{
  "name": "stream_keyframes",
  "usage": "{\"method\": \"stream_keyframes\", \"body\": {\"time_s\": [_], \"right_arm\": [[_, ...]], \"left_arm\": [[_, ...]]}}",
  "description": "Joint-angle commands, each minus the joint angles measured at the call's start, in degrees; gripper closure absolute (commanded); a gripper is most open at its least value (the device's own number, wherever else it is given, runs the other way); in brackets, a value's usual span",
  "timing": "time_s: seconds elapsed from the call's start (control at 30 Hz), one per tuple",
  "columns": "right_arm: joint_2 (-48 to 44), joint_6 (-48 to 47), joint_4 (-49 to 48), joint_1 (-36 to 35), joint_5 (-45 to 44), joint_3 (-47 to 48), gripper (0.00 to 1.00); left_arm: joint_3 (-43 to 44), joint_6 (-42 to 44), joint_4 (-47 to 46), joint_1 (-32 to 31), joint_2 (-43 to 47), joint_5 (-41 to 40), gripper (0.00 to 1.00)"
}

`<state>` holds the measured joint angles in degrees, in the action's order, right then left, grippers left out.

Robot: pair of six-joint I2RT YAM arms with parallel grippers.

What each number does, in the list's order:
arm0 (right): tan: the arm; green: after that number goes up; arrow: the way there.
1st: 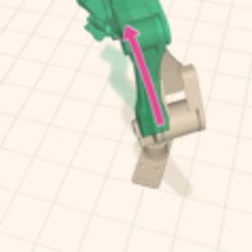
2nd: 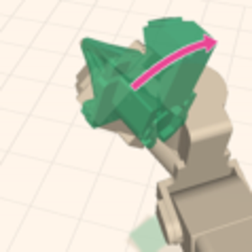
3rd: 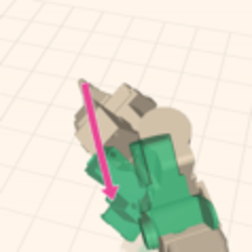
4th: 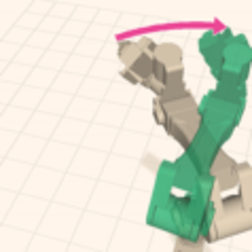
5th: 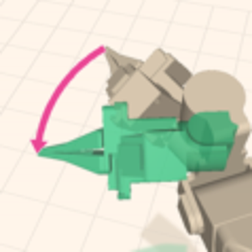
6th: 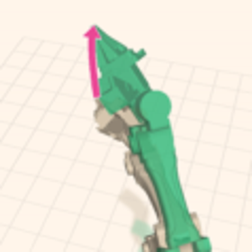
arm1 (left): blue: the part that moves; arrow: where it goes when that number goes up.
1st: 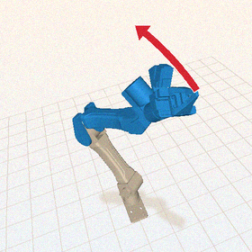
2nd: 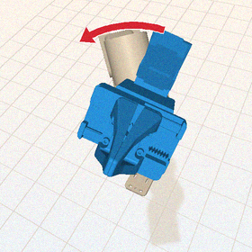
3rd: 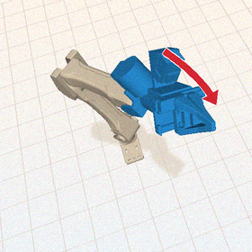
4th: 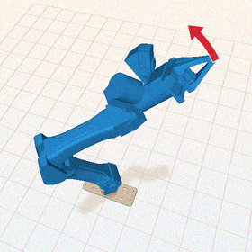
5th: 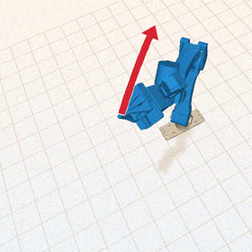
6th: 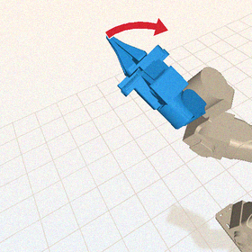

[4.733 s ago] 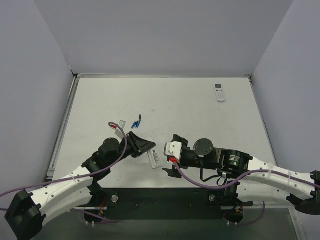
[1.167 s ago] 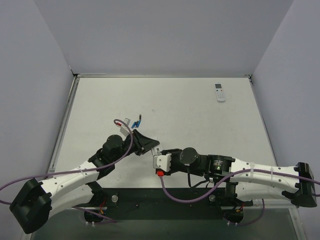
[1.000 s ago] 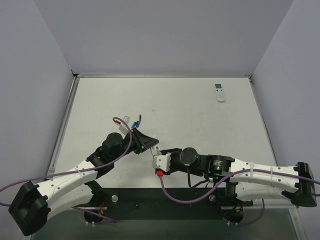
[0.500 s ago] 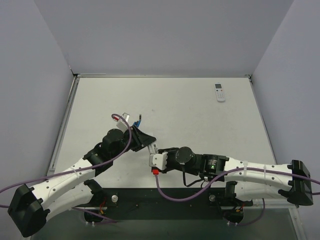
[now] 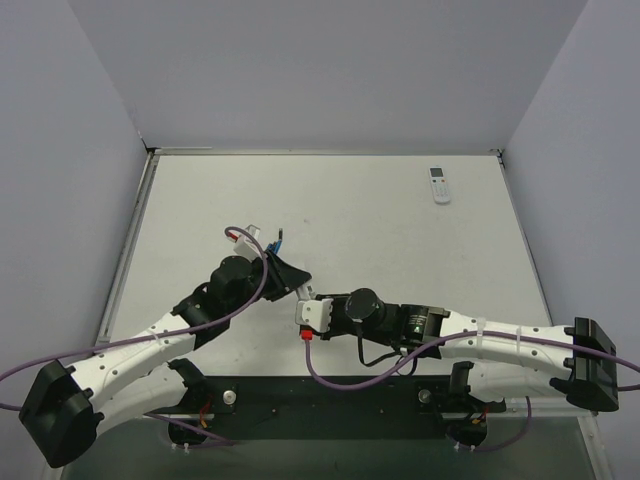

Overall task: Load the batteries into the remote control
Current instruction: Remove the battery cover from the remote control.

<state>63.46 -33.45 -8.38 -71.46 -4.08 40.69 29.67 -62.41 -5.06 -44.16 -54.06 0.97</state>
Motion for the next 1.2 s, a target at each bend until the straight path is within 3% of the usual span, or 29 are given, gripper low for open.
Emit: {"method": "stream_keyframes", "body": {"time_s": [0.0, 0.23, 0.57, 0.83, 1.17], "right_arm": [[0.3, -2.1, -11.7, 3.2, -9.0, 1.2, 0.76], [1.0, -0.9, -11.5, 4.9, -8.7, 0.4, 0.76], [2.9, -1.0, -13.2, 6.9, -7.6, 1.1, 0.77], [4.0, 0.8, -13.3, 7.7, -6.6, -0.6, 0.77], [5.1, 13.1, -12.9, 11.0, -6.6, -4.8, 0.76]], "left_arm": [[1.4, 0.7, 3.8, -2.6, 0.1, 11.1, 1.00], [2.3, 2.6, 8.2, -2.4, 0.0, 7.8, 1.00], [2.5, 4.6, 8.8, -2.6, -4.0, 7.7, 1.00], [0.7, 4.8, 8.8, -1.5, -3.4, 2.9, 1.00], [-3.9, 7.9, 3.4, 0.0, -4.5, -8.2, 1.00]]}}
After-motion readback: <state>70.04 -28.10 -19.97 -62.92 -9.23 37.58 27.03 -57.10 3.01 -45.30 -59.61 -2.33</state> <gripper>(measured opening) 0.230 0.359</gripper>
